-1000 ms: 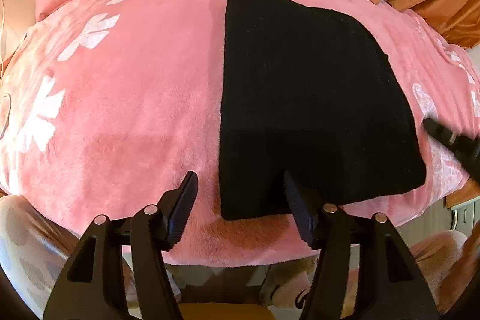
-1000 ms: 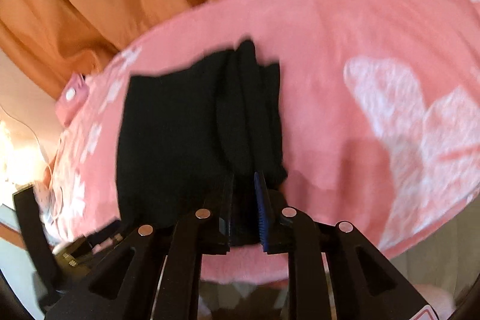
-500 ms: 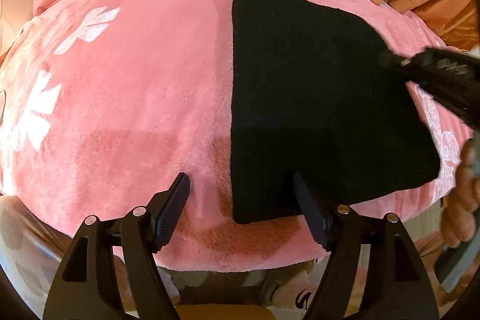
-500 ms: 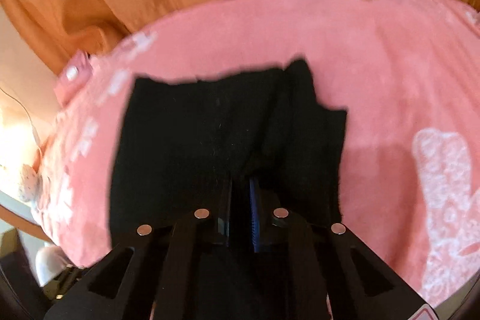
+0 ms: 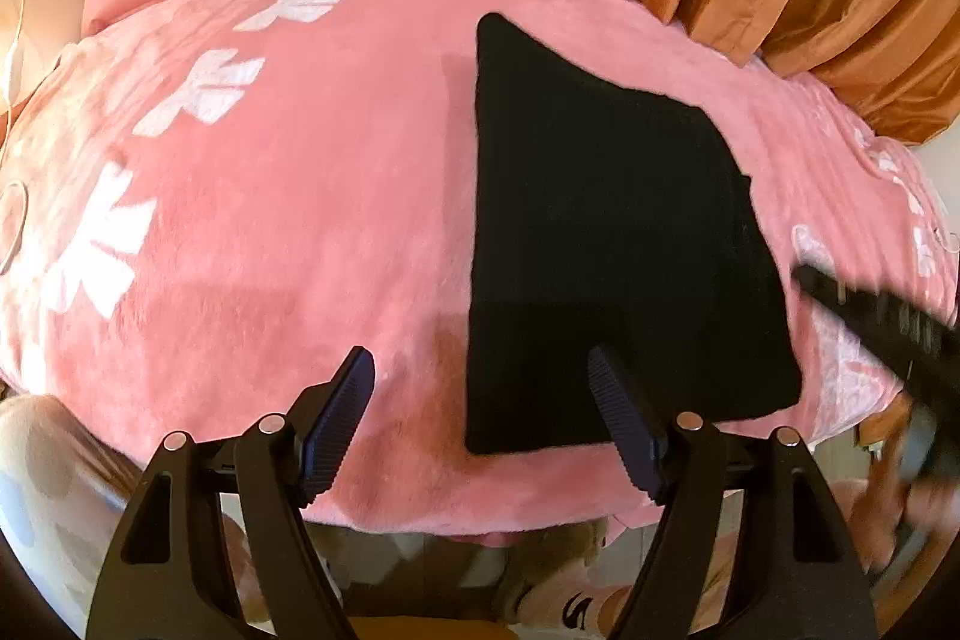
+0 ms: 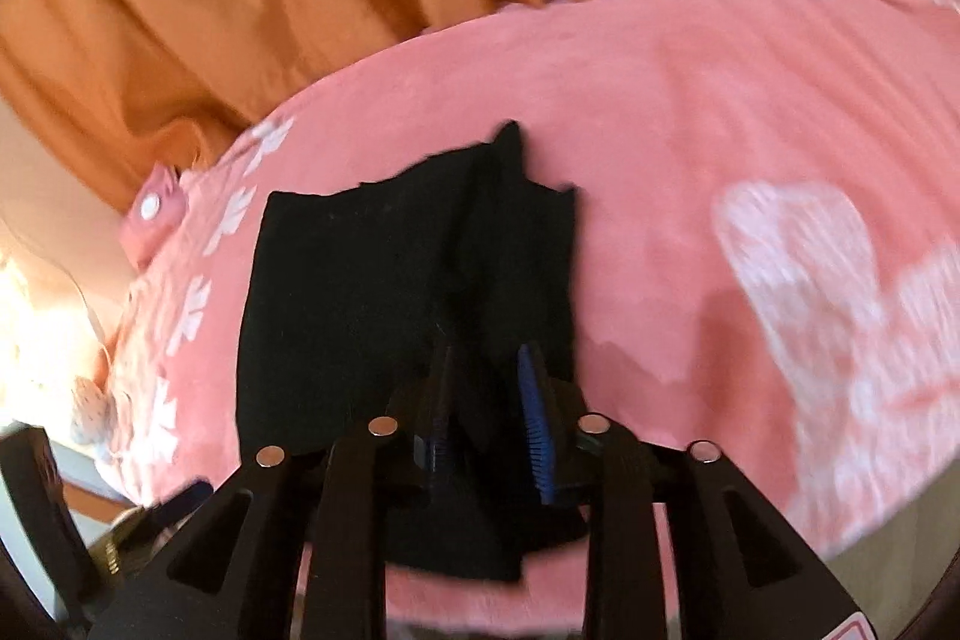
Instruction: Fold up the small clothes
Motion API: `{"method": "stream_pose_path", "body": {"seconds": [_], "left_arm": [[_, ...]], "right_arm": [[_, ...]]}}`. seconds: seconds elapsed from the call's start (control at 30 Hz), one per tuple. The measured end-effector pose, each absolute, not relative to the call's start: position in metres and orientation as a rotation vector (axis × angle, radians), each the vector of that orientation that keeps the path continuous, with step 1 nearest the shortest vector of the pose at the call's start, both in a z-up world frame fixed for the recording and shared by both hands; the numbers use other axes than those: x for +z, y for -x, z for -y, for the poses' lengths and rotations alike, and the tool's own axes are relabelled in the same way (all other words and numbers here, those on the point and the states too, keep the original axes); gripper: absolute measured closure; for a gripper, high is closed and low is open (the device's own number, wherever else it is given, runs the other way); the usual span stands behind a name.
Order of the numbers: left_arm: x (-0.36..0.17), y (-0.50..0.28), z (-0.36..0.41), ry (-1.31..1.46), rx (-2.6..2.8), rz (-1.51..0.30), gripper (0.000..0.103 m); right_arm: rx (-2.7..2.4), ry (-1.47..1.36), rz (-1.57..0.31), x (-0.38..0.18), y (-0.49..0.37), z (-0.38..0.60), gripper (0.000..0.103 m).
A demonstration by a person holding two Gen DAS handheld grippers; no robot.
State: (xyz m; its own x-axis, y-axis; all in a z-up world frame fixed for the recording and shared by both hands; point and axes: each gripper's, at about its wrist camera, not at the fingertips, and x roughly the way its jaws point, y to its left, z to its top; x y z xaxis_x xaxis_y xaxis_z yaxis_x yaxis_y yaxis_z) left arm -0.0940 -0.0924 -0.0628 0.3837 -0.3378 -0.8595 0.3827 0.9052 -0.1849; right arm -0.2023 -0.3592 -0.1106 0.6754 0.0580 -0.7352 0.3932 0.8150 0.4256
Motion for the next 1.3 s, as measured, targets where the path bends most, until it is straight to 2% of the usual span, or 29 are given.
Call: {"method": "stream_pose_path", "body": {"seconds": [0.13,0.2,0.43,0.47,0.5,0.53,0.7,0.8,1.03,1.17,1.3], "left_arm": [[-0.078,0.094,0.092,-0.015,-0.467,-1.161,0.031],[-0.085,0.099,0.086,0.028,-0.473,-1.203,0.031],[-0.085,0.123,0.060,0.021,-0.476,-1.206,0.031],[-0.084,0.123,0.057,0.027,-0.477,-1.203,0.031],[-0.082,0.125,0.054,0.033,-0.477,-1.199,0.031],[-0.080,0.126,0.049,0.036,-0.478,-1.194,0.031],[-0.077,0.137,0.027,0.029,-0.472,-1.178,0.031],[-0.082,0.147,0.009,0.037,-0.465,-1.205,0.031],[-0.096,0.165,-0.045,0.091,-0.360,-1.275,0.031],[-0.096,0.162,-0.057,0.109,-0.319,-1.274,0.031],[-0.085,0.160,-0.047,0.107,-0.331,-1.243,0.031]], "right_arm": [[-0.141,-0.668,-0.880,-0.130,0.223,0.342,0.075],[-0.152,-0.667,-0.896,-0.140,0.228,0.335,0.067],[-0.180,-0.655,-0.902,-0.144,0.217,0.332,0.066],[-0.177,-0.648,-0.905,-0.144,0.216,0.332,0.071],[-0.168,-0.640,-0.905,-0.142,0.214,0.329,0.092],[-0.151,-0.637,-0.904,-0.136,0.210,0.324,0.096],[0.005,-0.461,-0.858,-0.080,0.170,0.252,0.097],[0.120,-0.345,-0.880,-0.066,0.129,0.193,0.097],[0.330,-0.204,-1.039,-0.105,0.065,0.079,0.098],[0.375,-0.183,-1.069,-0.115,0.060,0.055,0.098],[0.366,-0.288,-0.958,-0.080,0.068,0.089,0.099]]}}
